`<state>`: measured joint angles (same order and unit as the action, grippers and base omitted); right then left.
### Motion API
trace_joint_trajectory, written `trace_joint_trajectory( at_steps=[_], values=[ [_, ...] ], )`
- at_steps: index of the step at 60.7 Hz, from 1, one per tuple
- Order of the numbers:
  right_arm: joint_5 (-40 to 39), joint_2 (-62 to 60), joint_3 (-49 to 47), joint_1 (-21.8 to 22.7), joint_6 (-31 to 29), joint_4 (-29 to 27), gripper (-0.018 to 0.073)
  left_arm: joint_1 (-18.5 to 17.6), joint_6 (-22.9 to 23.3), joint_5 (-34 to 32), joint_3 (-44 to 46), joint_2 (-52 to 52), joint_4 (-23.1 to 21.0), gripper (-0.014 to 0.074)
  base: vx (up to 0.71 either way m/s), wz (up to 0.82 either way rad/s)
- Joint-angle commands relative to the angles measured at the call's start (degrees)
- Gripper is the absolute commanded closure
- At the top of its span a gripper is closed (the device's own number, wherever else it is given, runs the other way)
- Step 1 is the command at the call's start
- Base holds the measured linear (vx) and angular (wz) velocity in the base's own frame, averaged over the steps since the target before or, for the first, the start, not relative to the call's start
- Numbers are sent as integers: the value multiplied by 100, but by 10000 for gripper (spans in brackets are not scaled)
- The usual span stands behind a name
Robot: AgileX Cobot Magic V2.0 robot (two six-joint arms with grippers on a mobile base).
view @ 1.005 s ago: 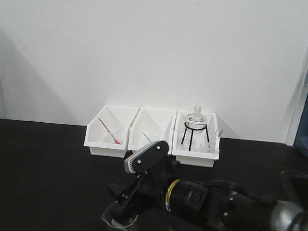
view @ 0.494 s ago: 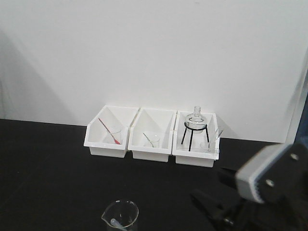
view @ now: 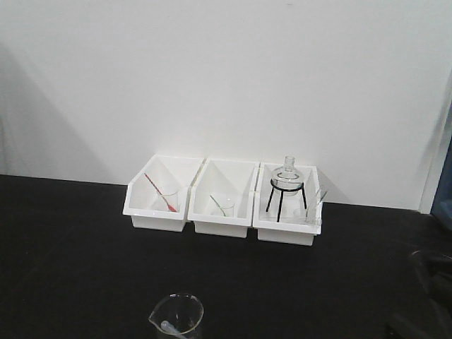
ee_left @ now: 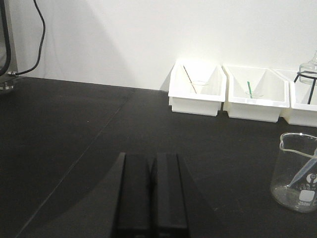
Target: Grab transparent chemical and place on left bench
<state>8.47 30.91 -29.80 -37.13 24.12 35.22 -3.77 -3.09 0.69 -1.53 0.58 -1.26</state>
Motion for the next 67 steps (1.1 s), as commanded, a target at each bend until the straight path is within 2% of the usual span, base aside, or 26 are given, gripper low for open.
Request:
trace_joint_trajectory(
  at_steps=[1,6,10,16,23,28,33,40,42,67],
  values=[
    [77,-162,-128,12,-13,388,166,-10,45,-449,-93,110,-4,600,0,0],
    [342,-456,-1,83,-13,305,220,-10,45,-449,-93,110,-4,600,0,0],
    [345,-852,214,488,-13,-161,286,-10,45,-449,-93,110,-4,600,0,0],
    [122,-1597,637,1473,-146,-858,395,-10,45,-449,-93,110,-4,600,0,0],
    [5,-2393,1256,2387,-755,-1178,501,-10,45,-449,-93,110,-4,600,0,0],
    [5,-2949,1917,2847,-1395,-1750,568,-10,45,-449,-93,110,-4,600,0,0],
    [-93,-3236,2565,3217,-1913,-2421,569,-10,45,-449,-93,110,-4,600,0,0],
    [-632,-3185,3239,3501,-2259,-3242,568,-10,45,-449,-93,110,-4,600,0,1],
    [-392,-3192,3183,3521,-2259,-3368,567,-10,45,-449,-93,110,-4,600,0,1],
    [-356,-3192,3197,3544,-2259,-3377,567,-10,45,-449,-93,110,-4,600,0,0]
  ],
)
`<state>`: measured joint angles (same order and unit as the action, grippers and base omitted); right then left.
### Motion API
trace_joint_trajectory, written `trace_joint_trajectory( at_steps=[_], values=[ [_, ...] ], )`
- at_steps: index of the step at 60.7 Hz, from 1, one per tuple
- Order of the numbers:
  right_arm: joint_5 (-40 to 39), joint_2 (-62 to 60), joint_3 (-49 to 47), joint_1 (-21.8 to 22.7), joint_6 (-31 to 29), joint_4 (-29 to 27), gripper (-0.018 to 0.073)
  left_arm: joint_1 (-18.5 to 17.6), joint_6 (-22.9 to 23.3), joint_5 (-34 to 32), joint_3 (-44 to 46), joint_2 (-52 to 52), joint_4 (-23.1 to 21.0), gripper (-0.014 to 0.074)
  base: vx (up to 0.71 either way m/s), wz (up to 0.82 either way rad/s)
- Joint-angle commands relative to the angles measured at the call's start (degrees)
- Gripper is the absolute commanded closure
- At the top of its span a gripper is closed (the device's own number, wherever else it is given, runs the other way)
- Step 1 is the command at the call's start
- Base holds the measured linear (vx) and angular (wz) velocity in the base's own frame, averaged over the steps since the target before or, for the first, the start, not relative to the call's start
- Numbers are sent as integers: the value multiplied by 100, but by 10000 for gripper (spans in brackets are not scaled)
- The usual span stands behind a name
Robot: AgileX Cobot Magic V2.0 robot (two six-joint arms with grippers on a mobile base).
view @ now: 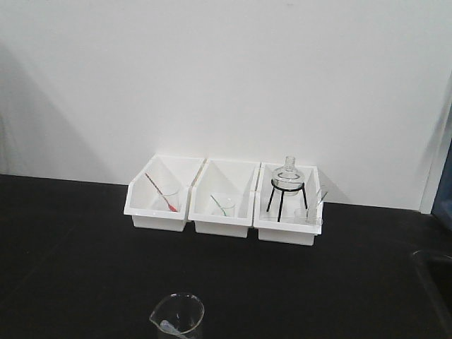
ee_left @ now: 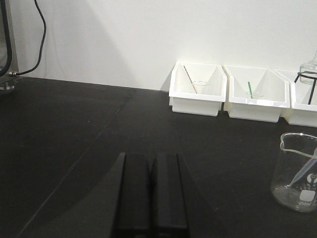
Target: Grab transparent chemical and place on left bench
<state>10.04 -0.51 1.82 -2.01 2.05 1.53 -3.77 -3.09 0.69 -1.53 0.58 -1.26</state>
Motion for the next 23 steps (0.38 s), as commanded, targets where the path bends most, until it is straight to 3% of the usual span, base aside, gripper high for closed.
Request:
trace_joint_trajectory(
  at_steps=[1,23],
  values=[
    [-513,-50,35,32,-52,-7,567,-10,45,-449,-93,110,-4,600,0,0],
    [-513,-50,35,32,-52,-7,567,-10,45,-449,-93,110,-4,600,0,0]
  ],
)
